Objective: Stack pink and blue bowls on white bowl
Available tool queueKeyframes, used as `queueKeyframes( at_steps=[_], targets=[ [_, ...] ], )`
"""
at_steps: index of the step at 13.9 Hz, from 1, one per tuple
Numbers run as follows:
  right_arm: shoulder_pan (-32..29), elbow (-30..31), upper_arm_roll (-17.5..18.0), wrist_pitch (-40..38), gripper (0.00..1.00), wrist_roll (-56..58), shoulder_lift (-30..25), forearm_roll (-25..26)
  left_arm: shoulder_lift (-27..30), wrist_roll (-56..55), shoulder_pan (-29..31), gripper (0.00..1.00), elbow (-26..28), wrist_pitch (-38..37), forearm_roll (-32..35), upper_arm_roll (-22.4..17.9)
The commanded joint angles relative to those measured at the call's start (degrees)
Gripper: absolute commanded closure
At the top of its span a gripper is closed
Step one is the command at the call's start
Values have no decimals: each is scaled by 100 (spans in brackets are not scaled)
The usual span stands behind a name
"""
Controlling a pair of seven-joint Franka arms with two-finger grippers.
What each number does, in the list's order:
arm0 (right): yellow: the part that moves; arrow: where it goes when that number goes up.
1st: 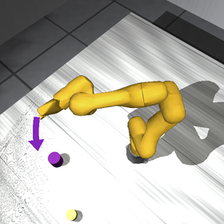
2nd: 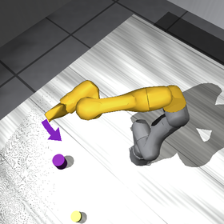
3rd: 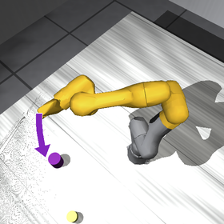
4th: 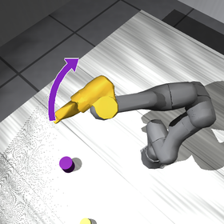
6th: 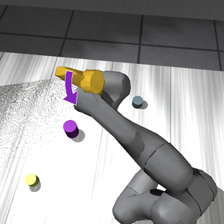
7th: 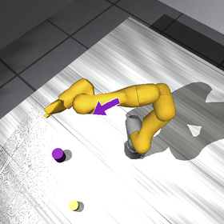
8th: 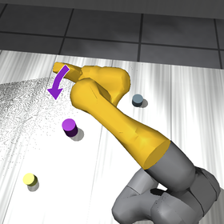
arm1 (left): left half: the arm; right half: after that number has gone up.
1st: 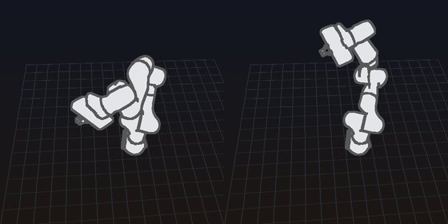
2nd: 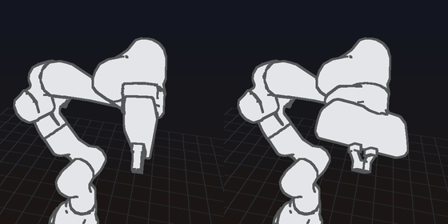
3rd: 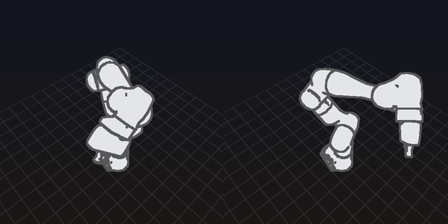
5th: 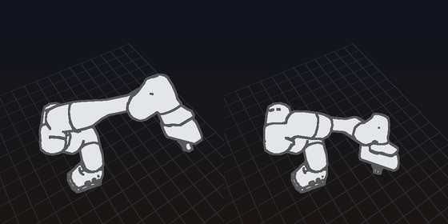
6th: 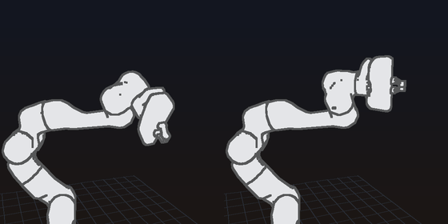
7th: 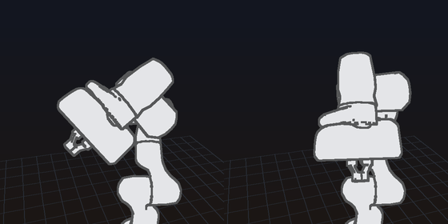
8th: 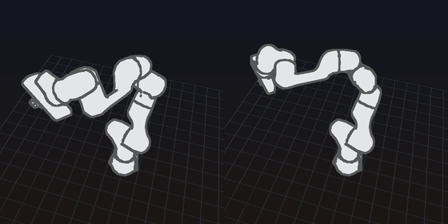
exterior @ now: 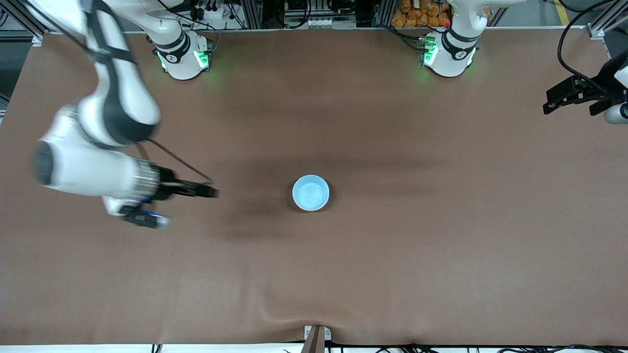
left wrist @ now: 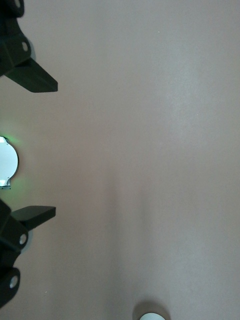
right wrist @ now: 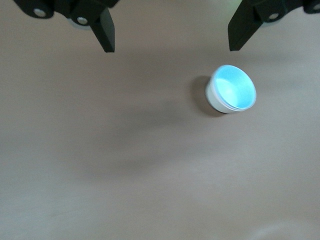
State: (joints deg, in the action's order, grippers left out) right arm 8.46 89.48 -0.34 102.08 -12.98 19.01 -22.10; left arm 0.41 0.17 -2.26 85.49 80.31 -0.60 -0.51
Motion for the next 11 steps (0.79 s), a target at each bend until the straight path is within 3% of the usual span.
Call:
queueKeyframes(
  at_steps=[1,4,7,11],
  targets=[
    [-440,334,131,-633,0,444,-809,905,-14,36,33,0,-59,20,16,16],
    [-555,316,-140,-1364,0,498,-1504,1751,-14,27,6,0,-59,20,16,16],
    [-852,316,-326,-1646,0,1242,-1909,1963,-14,18,-29,0,-59,20,16,25],
    [-1065,88,-352,-1989,0,1535,-1937,1981,-15,18,-29,0,-59,20,16,25]
  ],
)
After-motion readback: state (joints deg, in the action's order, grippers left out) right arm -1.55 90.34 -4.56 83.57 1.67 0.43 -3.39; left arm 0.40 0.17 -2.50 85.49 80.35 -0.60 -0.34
